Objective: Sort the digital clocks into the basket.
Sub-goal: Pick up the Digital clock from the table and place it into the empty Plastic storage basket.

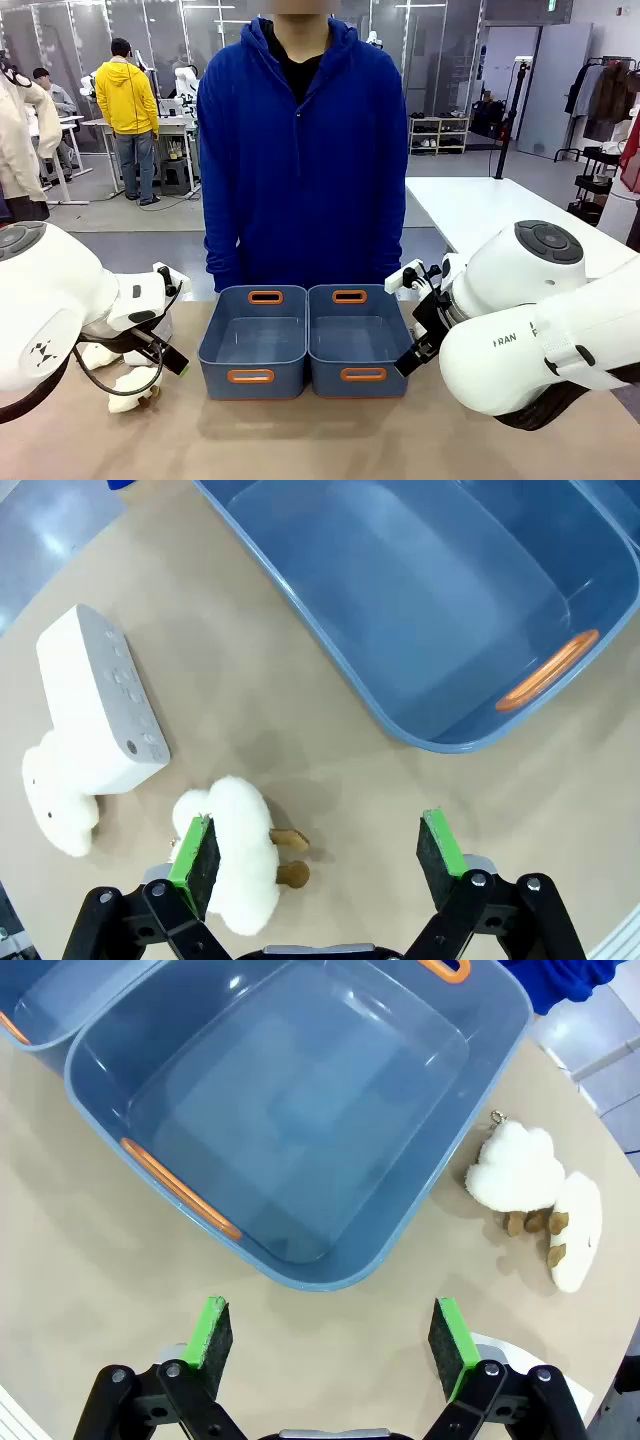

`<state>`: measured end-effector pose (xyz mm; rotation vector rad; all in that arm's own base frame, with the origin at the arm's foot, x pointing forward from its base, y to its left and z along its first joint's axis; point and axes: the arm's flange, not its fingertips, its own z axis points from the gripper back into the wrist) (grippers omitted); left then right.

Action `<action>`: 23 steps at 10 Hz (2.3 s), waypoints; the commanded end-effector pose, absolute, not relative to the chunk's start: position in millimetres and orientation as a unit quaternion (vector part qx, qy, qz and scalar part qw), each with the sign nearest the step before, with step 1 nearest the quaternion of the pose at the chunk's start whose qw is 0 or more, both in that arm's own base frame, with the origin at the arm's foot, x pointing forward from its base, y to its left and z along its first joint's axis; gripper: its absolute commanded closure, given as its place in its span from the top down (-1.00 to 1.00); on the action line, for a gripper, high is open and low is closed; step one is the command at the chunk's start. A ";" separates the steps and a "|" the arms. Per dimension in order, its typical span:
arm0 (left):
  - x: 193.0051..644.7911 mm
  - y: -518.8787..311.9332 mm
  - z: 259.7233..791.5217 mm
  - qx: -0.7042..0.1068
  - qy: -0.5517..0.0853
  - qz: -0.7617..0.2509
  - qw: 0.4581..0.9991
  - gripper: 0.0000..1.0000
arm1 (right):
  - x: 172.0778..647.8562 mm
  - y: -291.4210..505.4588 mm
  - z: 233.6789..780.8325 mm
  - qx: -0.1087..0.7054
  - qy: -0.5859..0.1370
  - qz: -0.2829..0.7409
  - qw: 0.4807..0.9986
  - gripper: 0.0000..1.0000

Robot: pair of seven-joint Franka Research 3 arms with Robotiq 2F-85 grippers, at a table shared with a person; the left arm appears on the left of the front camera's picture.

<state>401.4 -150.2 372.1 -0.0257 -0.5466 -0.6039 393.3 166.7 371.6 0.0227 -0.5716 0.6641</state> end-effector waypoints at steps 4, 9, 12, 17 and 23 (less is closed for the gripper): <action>401.4 -150.4 372.1 -0.013 -0.266 -0.294 0.918 1.00 | 393.3 166.7 371.6 0.011 -0.277 0.322 0.905 1.00; 401.3 -150.6 372.1 -0.012 -0.266 -0.294 0.918 1.00 | 393.3 166.6 371.6 0.010 -0.277 0.322 0.905 1.00; 407.0 -140.3 483.1 -0.121 -0.234 -0.331 0.906 1.00 | 404.8 177.8 473.4 0.086 -0.256 0.359 0.894 1.00; 382.3 -39.0 561.9 -0.271 -0.269 -0.268 0.885 1.00 | 399.3 94.0 539.5 0.190 -0.277 0.286 0.897 1.00; 297.7 45.4 587.9 -0.197 -0.331 -0.207 0.899 1.00 | 329.4 -21.8 557.4 0.189 -0.343 0.188 0.901 1.00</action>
